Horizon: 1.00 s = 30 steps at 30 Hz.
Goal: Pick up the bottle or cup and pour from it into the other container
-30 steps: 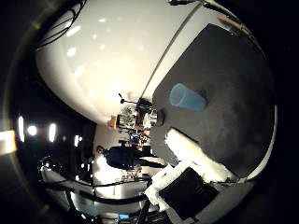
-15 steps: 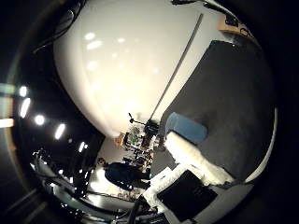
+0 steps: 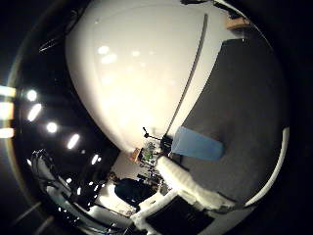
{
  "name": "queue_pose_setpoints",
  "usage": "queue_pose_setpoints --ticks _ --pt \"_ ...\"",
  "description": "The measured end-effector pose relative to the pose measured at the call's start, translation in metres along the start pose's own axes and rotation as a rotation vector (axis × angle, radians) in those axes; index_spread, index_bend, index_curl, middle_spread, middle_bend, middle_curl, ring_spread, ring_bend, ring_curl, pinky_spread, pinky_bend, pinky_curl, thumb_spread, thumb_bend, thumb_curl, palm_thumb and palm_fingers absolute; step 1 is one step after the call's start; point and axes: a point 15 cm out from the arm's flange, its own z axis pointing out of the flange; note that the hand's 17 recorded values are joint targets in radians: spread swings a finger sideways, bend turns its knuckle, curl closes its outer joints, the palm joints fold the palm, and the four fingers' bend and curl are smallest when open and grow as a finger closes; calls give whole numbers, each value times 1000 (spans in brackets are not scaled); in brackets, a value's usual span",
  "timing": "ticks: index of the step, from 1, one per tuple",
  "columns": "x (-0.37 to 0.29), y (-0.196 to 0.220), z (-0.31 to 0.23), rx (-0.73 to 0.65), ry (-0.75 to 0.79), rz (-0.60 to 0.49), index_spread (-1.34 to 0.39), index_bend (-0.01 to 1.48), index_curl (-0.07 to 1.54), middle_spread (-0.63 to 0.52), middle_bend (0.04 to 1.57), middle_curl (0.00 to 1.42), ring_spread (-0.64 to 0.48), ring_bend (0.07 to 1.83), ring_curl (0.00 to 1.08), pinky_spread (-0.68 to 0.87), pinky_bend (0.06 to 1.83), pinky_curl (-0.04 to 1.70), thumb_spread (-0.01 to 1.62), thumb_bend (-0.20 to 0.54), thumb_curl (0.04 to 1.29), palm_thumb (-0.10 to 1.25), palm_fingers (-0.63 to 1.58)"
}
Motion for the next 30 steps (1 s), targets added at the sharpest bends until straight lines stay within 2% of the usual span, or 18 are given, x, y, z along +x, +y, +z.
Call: queue_pose_setpoints --ticks 8,30 --pt "-1 8 34 -53 -35 11 -210 131 208 152 194 328 189 357 256 430 548 297 913 -35 290 444 -33" --pt "-44 41 121 -130 -157 10 -218 131 198 163 194 317 189 348 260 430 548 301 906 -31 299 439 -34"
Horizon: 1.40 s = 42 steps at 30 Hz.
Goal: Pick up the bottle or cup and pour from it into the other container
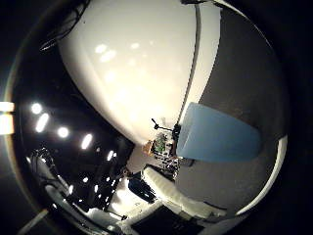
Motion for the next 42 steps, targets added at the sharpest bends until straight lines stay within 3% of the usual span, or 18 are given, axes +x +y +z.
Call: queue_pose_setpoints --ticks 12,42 --pt "1 27 22 -14 -11 12 -217 130 200 163 197 320 191 356 264 430 545 302 914 -29 300 446 -28" --pt "-3 47 62 -63 -38 22 -194 138 214 159 243 340 201 382 266 450 584 305 924 -30 295 466 6"
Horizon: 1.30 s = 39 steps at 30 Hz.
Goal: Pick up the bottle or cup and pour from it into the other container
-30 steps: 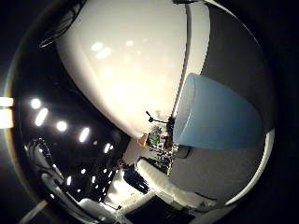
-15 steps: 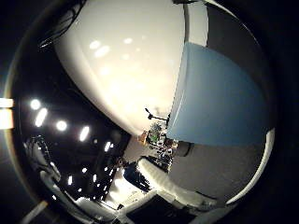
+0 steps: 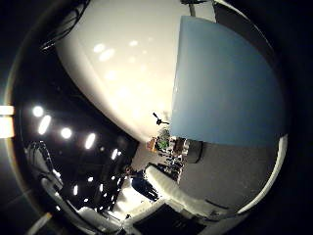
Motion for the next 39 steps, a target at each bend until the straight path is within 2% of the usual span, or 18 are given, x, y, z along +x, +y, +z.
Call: queue_pose_setpoints --ticks 16,21,24,27,30,34,39 --pt "-12 1 28 -29 -28 -8 -132 151 251 103 289 347 172 456 268 440 566 283 933 -25 301 489 148" --pt "-14 4 36 -43 -35 -6 -139 159 271 19 366 375 72 541 280 377 542 261 962 -22 308 546 324" --pt "-12 5 37 -46 -37 5 -168 167 284 -39 463 413 -1 628 302 274 520 243 974 -22 311 574 444" --pt "-11 7 38 -49 -43 11 -204 174 298 -110 563 460 -86 763 340 105 540 220 985 -19 317 610 584" --pt "-10 8 39 -53 -50 20 -255 180 317 -177 653 521 -165 892 394 -120 679 232 992 -17 328 657 734" --pt "-10 10 39 -55 -55 28 -314 200 362 -237 704 584 -223 976 447 -353 889 283 1002 -14 350 716 886" --pt "-16 15 42 -73 -93 62 -396 263 482 -278 786 682 -254 1036 506 -467 1013 354 984 -17 406 789 1057"
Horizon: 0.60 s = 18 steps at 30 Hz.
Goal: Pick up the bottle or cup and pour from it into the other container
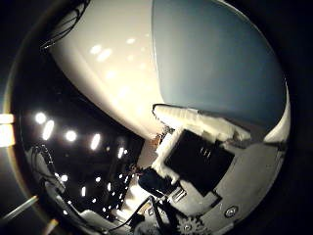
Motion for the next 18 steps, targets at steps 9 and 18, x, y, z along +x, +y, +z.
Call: queue_pose_setpoints --ticks 9,18 --pt "-9 6 4 -26 -65 36 -483 442 789 -293 929 847 -261 1178 608 -380 1169 521 928 -22 486 828 1052" --pt "-21 0 -1 -10 -81 23 -530 453 992 -305 969 936 -261 1260 657 -341 1208 638 918 -26 514 836 972"
